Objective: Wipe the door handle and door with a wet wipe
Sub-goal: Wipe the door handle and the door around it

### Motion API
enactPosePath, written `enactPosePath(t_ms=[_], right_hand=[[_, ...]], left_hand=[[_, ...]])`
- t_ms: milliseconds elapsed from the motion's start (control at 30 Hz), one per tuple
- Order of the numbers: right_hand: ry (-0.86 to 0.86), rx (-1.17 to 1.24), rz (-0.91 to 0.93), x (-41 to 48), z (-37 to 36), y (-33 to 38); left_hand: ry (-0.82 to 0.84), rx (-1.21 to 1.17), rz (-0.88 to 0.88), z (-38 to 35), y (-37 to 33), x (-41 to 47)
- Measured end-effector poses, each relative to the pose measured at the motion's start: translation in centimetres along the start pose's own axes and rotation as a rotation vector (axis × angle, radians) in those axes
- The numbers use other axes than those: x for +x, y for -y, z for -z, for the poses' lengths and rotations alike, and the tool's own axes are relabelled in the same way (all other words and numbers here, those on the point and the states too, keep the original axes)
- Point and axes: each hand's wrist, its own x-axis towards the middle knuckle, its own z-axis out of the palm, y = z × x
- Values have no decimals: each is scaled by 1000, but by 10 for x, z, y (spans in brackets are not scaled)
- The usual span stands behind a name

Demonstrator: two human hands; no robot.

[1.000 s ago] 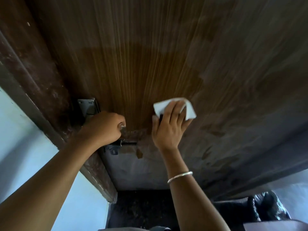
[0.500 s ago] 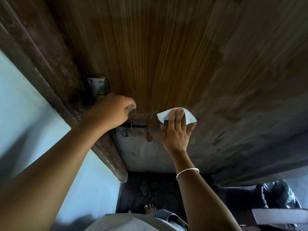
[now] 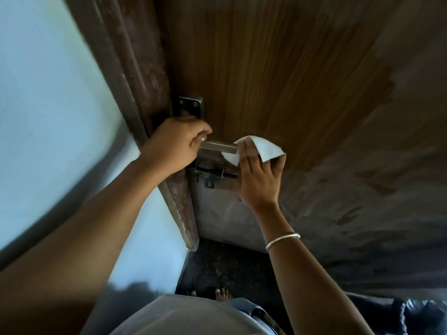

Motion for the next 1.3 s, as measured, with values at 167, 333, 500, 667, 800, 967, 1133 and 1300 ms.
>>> enactPosePath(t_ms=[167,333,500,667,800,967,1133,1300], right_hand=[[130,-193,411,27,-8,32],[151,-189,424,23,-2,39],[30,-43,513,26,5,37],[-43,-14,644,29,1,25],[-134,4,711,38,-2,13],[-148,-36,961,56,2,21],[-36,-228,961,73,0,46],[4,-349,905,61,4,26]], left_hand=[[-105,-29,43,-2,-8,-13],[-180,-49,135,-6,-9,-31],[-317,-155,207,-11,-17,-35],[-486,-320,383,-26,-11,-47],[-559,-449,499,-37,-6,-53],[-588,-591,557,-38,-10,-54],[-644,-681,618,-47,-14,-52],[-561,-791,642,-62,-6,-58]])
